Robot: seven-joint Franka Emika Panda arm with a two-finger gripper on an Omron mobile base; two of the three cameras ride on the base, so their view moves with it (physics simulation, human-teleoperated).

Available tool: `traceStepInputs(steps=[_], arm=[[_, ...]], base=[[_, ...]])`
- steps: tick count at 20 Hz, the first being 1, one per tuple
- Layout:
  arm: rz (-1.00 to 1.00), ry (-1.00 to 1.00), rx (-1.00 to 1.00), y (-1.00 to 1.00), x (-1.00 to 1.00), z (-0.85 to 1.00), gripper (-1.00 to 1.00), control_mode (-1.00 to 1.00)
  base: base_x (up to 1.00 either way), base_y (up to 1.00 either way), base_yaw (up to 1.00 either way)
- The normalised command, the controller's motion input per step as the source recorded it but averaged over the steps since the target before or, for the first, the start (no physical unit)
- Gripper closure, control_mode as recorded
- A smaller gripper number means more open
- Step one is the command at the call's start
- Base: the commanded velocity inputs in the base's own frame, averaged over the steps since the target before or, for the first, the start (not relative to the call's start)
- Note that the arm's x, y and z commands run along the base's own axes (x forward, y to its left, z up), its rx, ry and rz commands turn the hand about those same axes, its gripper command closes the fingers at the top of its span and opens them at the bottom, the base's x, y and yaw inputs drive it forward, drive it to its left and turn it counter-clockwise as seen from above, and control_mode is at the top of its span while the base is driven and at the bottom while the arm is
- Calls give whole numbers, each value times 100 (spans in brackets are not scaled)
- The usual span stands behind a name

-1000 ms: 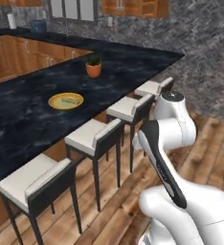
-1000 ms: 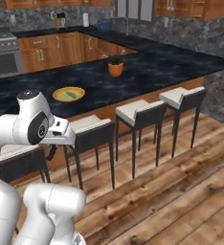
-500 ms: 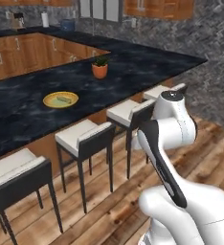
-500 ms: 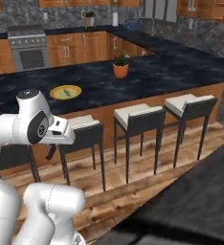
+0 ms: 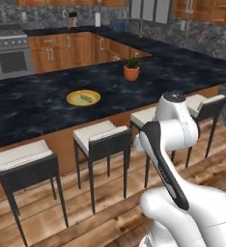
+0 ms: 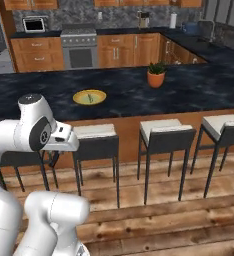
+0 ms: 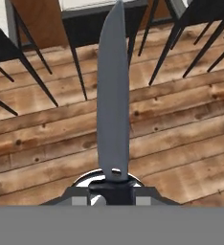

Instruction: Retrieve the butter from the fridge and place it on a plate on the dining table. Then retrieve the butter knife by the fridge and place it near the plate.

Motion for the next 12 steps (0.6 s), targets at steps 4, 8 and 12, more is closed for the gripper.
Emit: traceStepInputs(steps=[4, 8, 12], arm=[[0, 0, 0, 0, 0, 0, 100, 100], [0, 0, 0, 0, 0, 0, 100, 100], [0, 0, 0, 0, 0, 0, 100, 100]], base=[[29, -58, 42], [12, -65, 35], [20, -75, 28]])
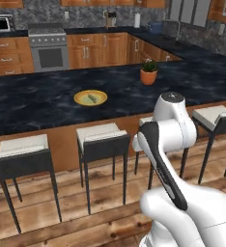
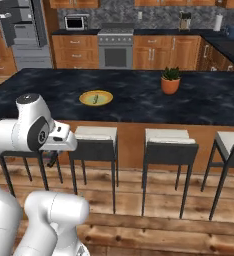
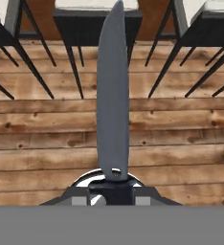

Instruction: Retrieve the butter from the fridge and place it on a plate on the dining table. Then retrieve the butter knife by the fridge and place it near the plate.

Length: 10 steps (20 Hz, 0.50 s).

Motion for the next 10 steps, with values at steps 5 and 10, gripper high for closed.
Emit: traceStepInputs(steps=[5, 10], arm=[[0, 0, 0, 0, 0, 0, 100, 100], [0, 0, 0, 0, 0, 0, 100, 100]], base=[[44, -78, 4], [59, -19, -7]])
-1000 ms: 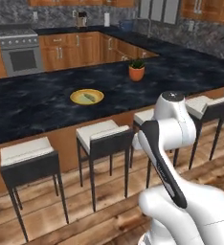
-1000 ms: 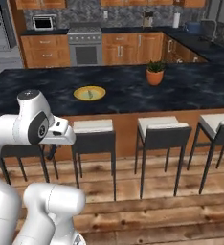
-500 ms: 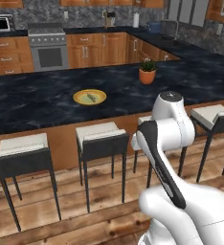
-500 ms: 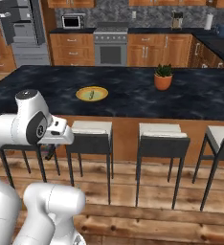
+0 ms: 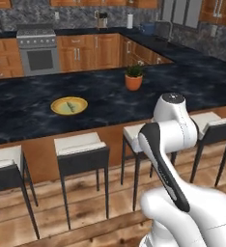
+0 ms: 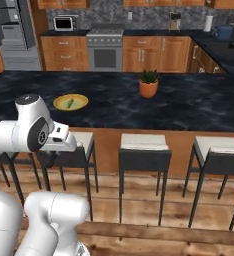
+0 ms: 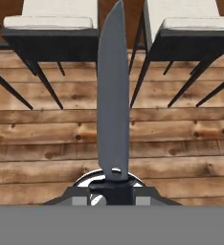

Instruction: Retrieve the butter from the fridge and place it on a plate on the dining table. Then retrieve the butter knife by the fridge and place it near the plate.

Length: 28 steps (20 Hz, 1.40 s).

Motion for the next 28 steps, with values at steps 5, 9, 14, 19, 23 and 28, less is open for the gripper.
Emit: traceStepInputs(steps=[5, 9, 14, 19, 23, 28], arm=[[0, 0, 0, 0, 0, 0, 100, 100], [0, 0, 0, 0, 0, 0, 100, 100], [0, 0, 0, 0, 0, 0, 100, 100], [0, 0, 0, 0, 0, 0, 100, 100], [0, 0, 0, 0, 0, 0, 100, 100], [0, 0, 0, 0, 0, 0, 100, 100]], base=[[54, 1, -10], [67, 2, -7], [80, 2, -3], [68, 14, 0], [36, 11, 0], [34, 5, 1]])
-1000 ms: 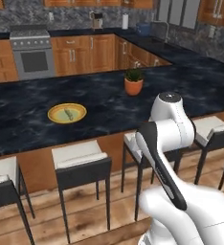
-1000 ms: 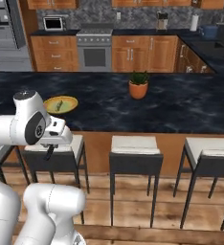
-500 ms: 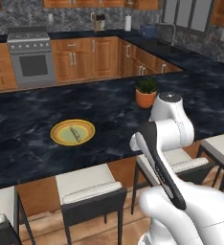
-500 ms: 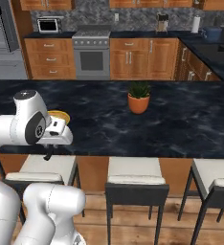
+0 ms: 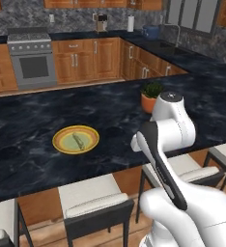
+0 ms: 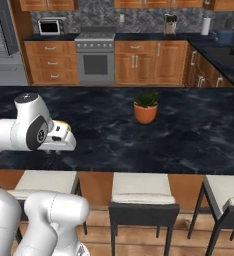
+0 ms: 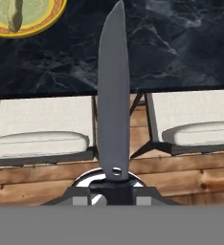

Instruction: Retrieve the butter from the fridge and place it on a plate on the dining table. Then retrieve the butter knife by the fridge and place it near the plate.

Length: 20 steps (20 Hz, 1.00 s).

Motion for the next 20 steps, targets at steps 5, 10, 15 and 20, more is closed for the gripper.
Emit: traceStepInputs(steps=[5, 10, 15, 20], arm=[[0, 0, 0, 0, 0, 0, 100, 100], [0, 0, 0, 0, 2, 0, 100, -100], [6, 0, 0, 0, 48, 0, 100, -100], [7, 0, 0, 0, 64, 0, 100, -100]], base=[[14, 0, 2], [0, 0, 0], [0, 0, 0], [0, 0, 0]])
